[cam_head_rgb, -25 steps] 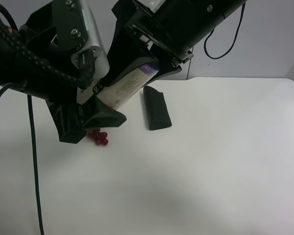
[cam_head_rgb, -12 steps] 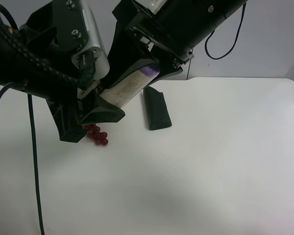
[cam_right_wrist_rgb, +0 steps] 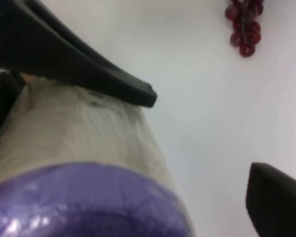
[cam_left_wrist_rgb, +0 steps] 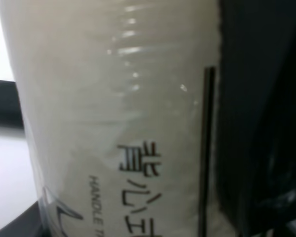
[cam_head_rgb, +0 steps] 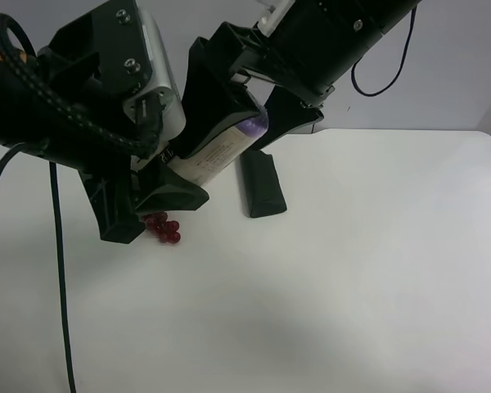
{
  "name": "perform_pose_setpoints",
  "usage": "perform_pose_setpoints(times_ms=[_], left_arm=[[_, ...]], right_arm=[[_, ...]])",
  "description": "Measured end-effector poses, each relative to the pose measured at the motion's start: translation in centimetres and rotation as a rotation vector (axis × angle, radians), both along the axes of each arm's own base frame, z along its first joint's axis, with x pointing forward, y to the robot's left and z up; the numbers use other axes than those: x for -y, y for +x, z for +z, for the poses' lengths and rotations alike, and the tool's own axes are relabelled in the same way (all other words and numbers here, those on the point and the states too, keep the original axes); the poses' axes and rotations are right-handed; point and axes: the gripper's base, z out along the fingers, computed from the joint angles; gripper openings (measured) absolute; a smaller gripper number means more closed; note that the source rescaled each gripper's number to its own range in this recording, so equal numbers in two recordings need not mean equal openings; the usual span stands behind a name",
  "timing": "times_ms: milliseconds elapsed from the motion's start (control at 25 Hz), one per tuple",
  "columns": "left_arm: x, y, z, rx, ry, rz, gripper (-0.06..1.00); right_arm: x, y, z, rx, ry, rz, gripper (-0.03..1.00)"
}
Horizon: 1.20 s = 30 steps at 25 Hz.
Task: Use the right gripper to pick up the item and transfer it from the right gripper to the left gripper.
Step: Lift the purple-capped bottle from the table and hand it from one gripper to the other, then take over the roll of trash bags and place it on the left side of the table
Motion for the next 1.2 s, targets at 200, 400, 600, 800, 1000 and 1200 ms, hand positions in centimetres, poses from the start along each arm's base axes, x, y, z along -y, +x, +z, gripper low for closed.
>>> perform_pose_setpoints(times_ms=[200,400,600,800,1000,1200], left_arm=[[0.0,0.0,0.0,0.001,0.000,-0.001,0.01],[0.0,0.0,0.0,0.001,0.000,-0.001,0.01],[0.0,0.0,0.0,0.000,0.001,-0.001,0.01],[0.0,0.0,0.0,0.000,0.001,-0.001,0.01],[0.0,0.0,0.0,0.000,0.001,-0.001,0.01],[0.0,0.0,0.0,0.000,0.001,-0.001,0.01]], right_arm=[[0.7,-1.2,0.8,-0.021,-0.018,0.045,0.99],[1.6,-2.7,2.3,-0.005,-0.008,0.073,0.99],[3.5,-5.1,5.4,0.101,0.034,0.062,0.99],[6.4,-8.0,8.4,0.225,0.034,-0.007,0.99],[9.9,-11.5,11.0,0.386,0.035,-0.081,0.99],[13.8,-15.6,13.1,0.539,0.072,-0.171,0.99]])
